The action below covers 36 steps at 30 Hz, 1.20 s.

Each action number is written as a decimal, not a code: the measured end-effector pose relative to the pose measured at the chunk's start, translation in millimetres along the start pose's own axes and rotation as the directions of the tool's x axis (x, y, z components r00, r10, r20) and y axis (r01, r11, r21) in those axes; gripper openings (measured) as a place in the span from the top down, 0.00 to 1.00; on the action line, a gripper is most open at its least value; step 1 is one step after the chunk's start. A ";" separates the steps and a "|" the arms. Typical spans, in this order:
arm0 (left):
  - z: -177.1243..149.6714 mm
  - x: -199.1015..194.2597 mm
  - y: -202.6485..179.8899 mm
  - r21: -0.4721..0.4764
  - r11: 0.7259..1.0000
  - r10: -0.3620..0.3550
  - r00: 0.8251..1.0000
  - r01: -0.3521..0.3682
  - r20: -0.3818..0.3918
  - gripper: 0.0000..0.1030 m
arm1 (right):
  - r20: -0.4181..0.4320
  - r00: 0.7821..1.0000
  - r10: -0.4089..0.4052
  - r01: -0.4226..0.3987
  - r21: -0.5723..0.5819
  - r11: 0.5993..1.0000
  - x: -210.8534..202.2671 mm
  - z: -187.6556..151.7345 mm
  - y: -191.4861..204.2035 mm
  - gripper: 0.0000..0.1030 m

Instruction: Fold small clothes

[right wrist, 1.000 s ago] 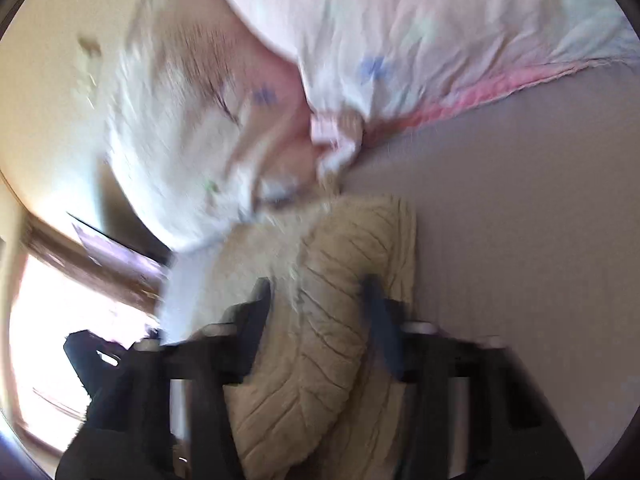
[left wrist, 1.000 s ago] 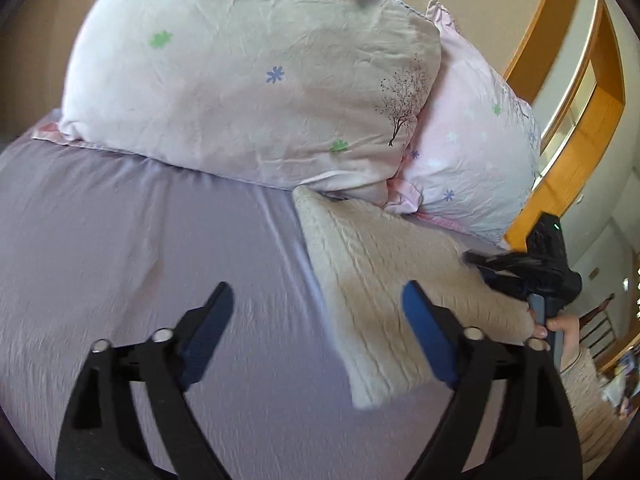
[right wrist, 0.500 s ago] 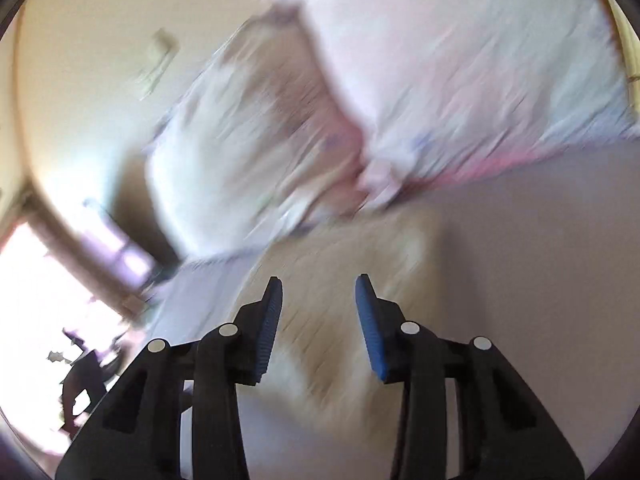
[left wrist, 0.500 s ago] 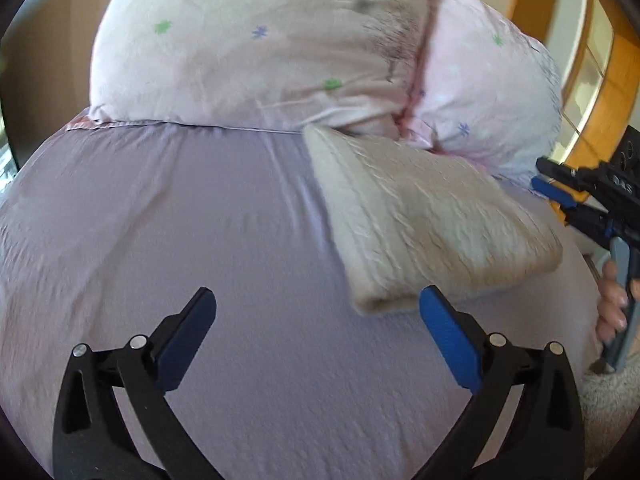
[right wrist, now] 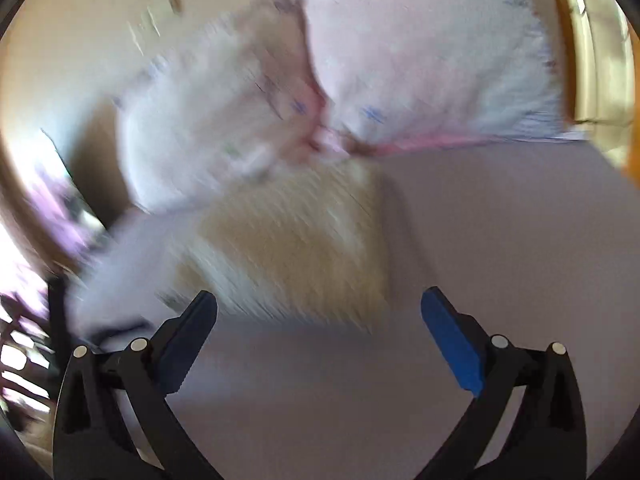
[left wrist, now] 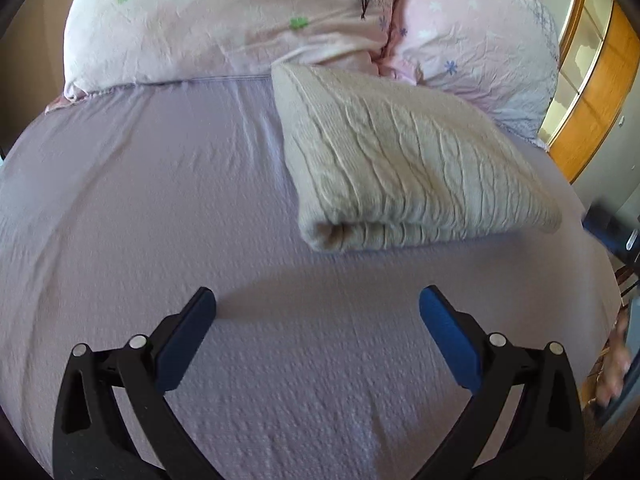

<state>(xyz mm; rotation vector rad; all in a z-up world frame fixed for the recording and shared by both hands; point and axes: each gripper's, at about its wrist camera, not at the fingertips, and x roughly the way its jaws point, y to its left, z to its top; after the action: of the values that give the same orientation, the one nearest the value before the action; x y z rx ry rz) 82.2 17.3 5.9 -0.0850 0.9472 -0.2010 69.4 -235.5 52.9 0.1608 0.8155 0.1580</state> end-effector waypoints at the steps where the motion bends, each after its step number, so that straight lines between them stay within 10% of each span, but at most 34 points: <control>1: -0.9 1.0 -2.3 0.007 1.000 0.012 1.000 -0.012 0.002 0.02 | -0.026 0.999 -0.039 0.038 -0.028 0.999 5.7 -5.7 5.9 0.01; 10: -0.8 15.6 -16.1 0.079 0.989 0.129 0.991 -0.127 -0.029 0.02 | -0.166 0.974 -0.155 0.132 -0.141 0.981 51.9 -27.8 32.3 0.01; 36: -5.2 15.2 -14.0 0.071 0.988 0.138 0.990 -0.137 -0.005 0.02 | -0.144 0.978 -0.152 0.135 -0.119 0.984 49.9 -33.2 30.7 0.01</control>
<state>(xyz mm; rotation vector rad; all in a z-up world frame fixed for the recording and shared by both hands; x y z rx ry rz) 84.7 0.5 -7.1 0.0465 0.9509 -0.1074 76.4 -192.8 1.2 -0.0138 0.9657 0.0790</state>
